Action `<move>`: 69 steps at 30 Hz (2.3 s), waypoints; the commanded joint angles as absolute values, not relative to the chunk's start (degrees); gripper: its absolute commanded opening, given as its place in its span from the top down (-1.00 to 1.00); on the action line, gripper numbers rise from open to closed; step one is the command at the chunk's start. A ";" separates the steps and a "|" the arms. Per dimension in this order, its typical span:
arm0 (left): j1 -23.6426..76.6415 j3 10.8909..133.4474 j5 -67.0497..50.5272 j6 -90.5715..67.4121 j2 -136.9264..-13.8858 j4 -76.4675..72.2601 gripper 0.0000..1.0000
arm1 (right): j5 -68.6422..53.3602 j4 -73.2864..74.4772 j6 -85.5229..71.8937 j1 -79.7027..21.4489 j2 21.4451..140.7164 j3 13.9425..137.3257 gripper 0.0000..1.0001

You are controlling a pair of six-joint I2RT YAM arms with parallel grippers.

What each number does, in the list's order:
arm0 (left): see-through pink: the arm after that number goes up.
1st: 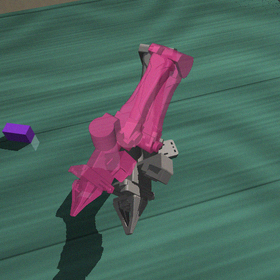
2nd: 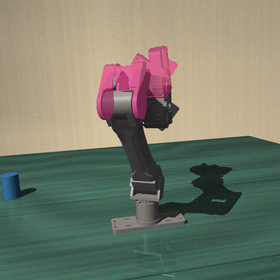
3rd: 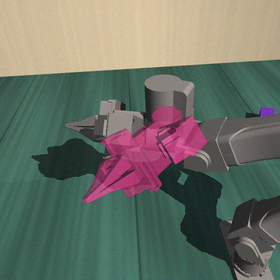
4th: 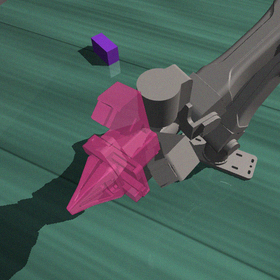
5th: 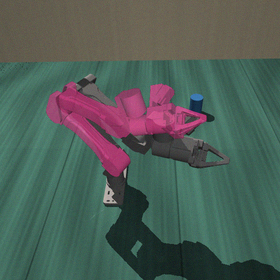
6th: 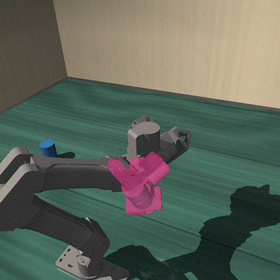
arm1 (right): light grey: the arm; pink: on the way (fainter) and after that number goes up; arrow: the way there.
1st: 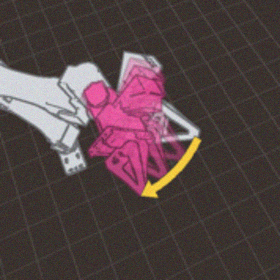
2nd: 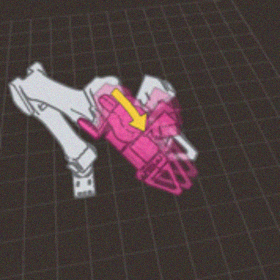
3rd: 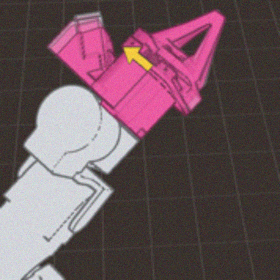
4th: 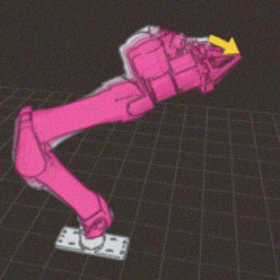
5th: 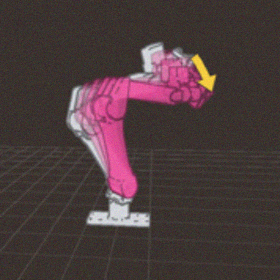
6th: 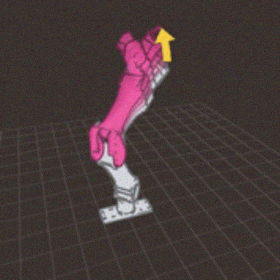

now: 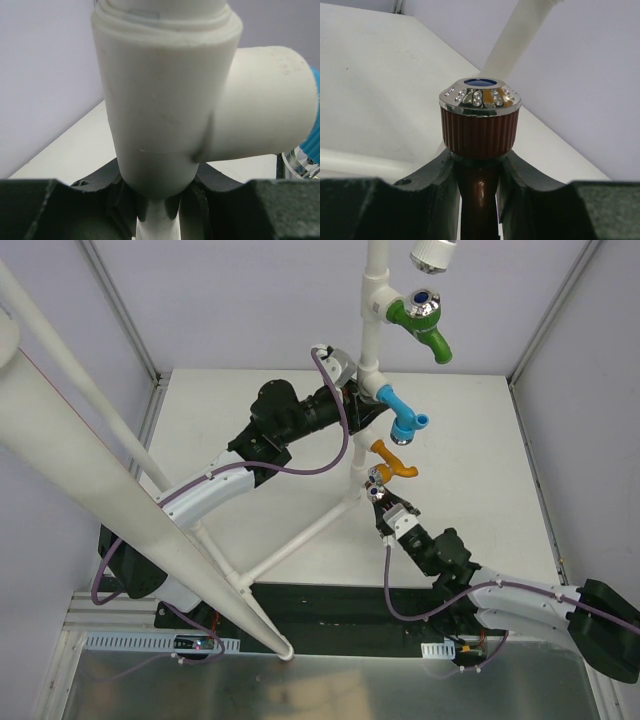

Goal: Install the water faucets
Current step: Install the water faucet onto the adaptor.

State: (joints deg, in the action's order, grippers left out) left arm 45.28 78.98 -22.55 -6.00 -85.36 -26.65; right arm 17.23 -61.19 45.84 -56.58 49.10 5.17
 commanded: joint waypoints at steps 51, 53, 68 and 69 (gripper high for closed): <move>49.04 83.85 -30.06 -15.64 -75.85 -31.64 1.00 | 13.62 -84.02 32.26 -54.84 68.20 7.12 1.00; 49.13 83.94 -29.88 -15.82 -75.76 -31.64 1.00 | 13.97 -84.55 31.29 -54.93 69.08 7.29 1.00; 49.04 83.85 -29.18 -16.52 -74.09 -31.99 1.00 | 23.28 -87.28 17.93 -56.78 72.16 10.37 1.00; 49.04 83.85 -29.01 -16.52 -73.92 -31.91 1.00 | 23.90 -87.28 17.76 -57.04 71.90 10.37 1.00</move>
